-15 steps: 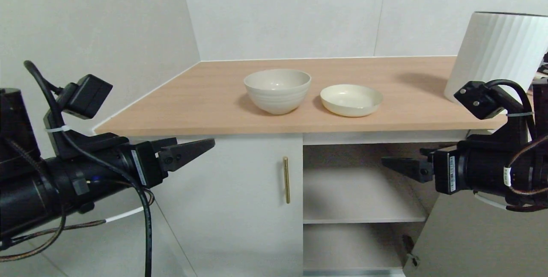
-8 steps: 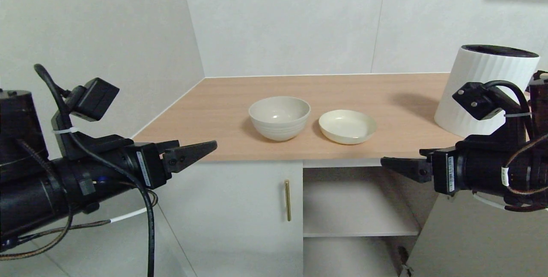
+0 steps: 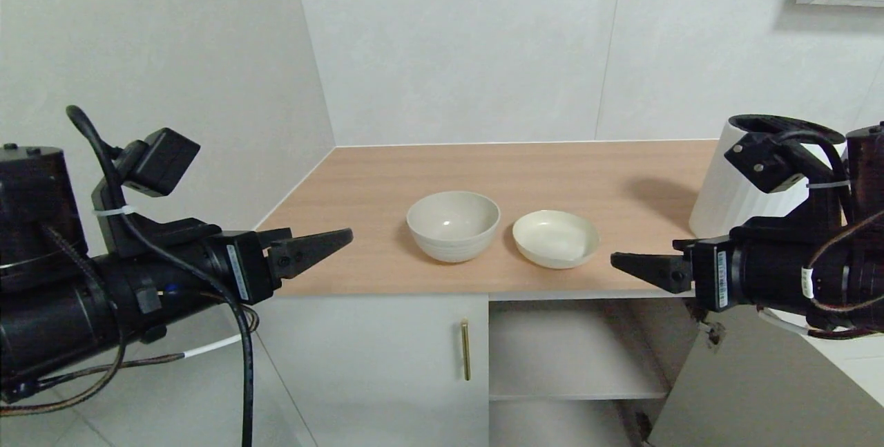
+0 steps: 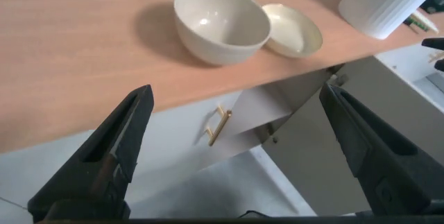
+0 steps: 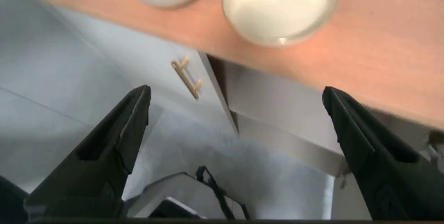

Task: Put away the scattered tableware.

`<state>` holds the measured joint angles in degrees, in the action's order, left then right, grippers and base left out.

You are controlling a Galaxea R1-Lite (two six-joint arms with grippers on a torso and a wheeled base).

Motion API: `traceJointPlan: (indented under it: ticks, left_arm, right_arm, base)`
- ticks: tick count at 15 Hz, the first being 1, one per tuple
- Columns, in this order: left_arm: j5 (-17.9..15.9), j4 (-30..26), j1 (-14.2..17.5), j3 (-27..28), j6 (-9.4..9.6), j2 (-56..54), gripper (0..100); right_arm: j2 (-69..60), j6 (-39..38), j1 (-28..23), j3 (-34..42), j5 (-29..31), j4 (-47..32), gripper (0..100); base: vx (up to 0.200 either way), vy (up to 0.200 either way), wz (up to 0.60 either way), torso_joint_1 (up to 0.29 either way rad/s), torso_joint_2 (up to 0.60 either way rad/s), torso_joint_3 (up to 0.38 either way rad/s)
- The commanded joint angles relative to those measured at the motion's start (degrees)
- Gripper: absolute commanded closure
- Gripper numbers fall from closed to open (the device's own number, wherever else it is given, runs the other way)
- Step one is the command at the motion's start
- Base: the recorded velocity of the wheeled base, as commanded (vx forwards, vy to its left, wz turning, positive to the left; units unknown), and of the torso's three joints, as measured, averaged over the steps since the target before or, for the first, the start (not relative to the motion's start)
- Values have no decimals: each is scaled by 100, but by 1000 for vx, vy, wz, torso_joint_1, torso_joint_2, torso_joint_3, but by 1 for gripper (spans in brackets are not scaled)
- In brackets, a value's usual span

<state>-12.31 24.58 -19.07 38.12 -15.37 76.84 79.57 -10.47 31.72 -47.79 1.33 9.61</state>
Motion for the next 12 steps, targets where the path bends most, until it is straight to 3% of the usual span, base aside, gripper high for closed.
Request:
traceJointPlan:
  ticks: [1, 3, 6, 8, 9, 10, 11, 12]
  left_arm:
    - [1, -93, -1, 126, -1, 59, 0]
    - [-8, -735, -1, 670, -1, 253, 0]
    - [-8, -2326, 8, 1857, -1, 657, 0]
    - [1, -3504, 8, 2569, -10, 1167, 0]
    - [1, -3829, -18, 2771, -89, 1387, 0]
    - [10, -3881, -71, 2868, -282, 1589, 0]
    - [27, -3864, -185, 2956, -695, 1800, 0]
    - [54, -3846, -247, 3043, -950, 1914, 0]
  right_arm:
    - [129, 28, -61, -38, -1, 173, 0]
    - [428, 63, -166, -424, -27, 200, 0]
    - [1157, -324, -289, -1128, 96, -337, 0]
    - [1720, -728, -333, -1602, 649, -548, 0]
    - [1931, -772, -333, -1769, 992, -618, 0]
    - [2072, -913, -333, -1866, 1177, -618, 0]
    - [2203, -1106, -333, -1954, 1238, -618, 0]
    - [2239, -1176, -333, -1980, 1247, -618, 0]
  base:
    - [0, 0, 0, 46, -95, -61]
    - [0, 0, 0, 9, -30, -16]
    - [0, 0, 0, 0, 0, 0]
    - [0, 0, 0, 0, 0, 0]
    - [0, 0, 0, 0, 0, 0]
    - [0, 0, 0, 0, 0, 0]
    - [0, 0, 0, 0, 0, 0]
    - [0, 0, 0, 0, 0, 0]
